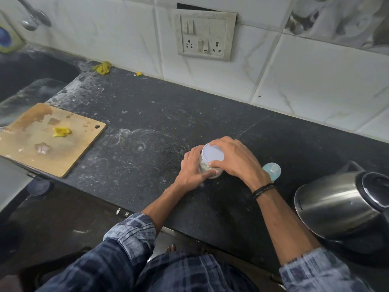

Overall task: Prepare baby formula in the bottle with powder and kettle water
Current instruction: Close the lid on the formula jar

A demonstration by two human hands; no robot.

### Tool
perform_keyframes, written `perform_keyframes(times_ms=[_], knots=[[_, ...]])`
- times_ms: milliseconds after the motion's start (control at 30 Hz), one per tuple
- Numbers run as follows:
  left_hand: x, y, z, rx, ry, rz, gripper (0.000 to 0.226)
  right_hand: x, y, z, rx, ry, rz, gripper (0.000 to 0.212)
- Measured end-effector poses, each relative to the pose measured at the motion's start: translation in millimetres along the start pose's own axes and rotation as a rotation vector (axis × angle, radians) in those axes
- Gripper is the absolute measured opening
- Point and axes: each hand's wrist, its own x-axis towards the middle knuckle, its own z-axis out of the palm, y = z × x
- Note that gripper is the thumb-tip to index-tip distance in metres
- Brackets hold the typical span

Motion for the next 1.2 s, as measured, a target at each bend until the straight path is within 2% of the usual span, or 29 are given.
perform_keyframes(times_ms=[200, 367, 533, 700, 933, 1200], knots=[[0.1, 0.1, 0.3, -0.003, -0.001, -0.003, 0.088, 1.0, 2.6, -0.2, -0.022, 0.054, 0.022, 0.072], [-0.6, 2.8, 0.0, 0.005, -0.002, 0.004, 0.093, -1.3, -1.3, 4.9, -0.017, 0.024, -0.002, 0.073], [0.3, 0.2, 0.2, 0.001, -0.005, -0.004, 0.088, -4.8, -4.4, -3.4, -0.04, 0.113, 0.04, 0.079], [-0.8, 1.0, 0.4, -0.001, -0.01, -0.002, 0.092, -6.6, -9.0, -2.4, -0.041, 0.019, -0.003, 0.082], [0.0, 2.6, -1.2, 0.005, -0.011, 0.001, 0.09, -5.4, -11.4, -5.7, -0.074, 0.064, 0.068, 0.08], [0.2, 2.2, -1.7, 0.01, -0.022, -0.001, 0.092, -6.3, -13.2, -1.6, -0.113, 0.012, 0.094, 0.079]])
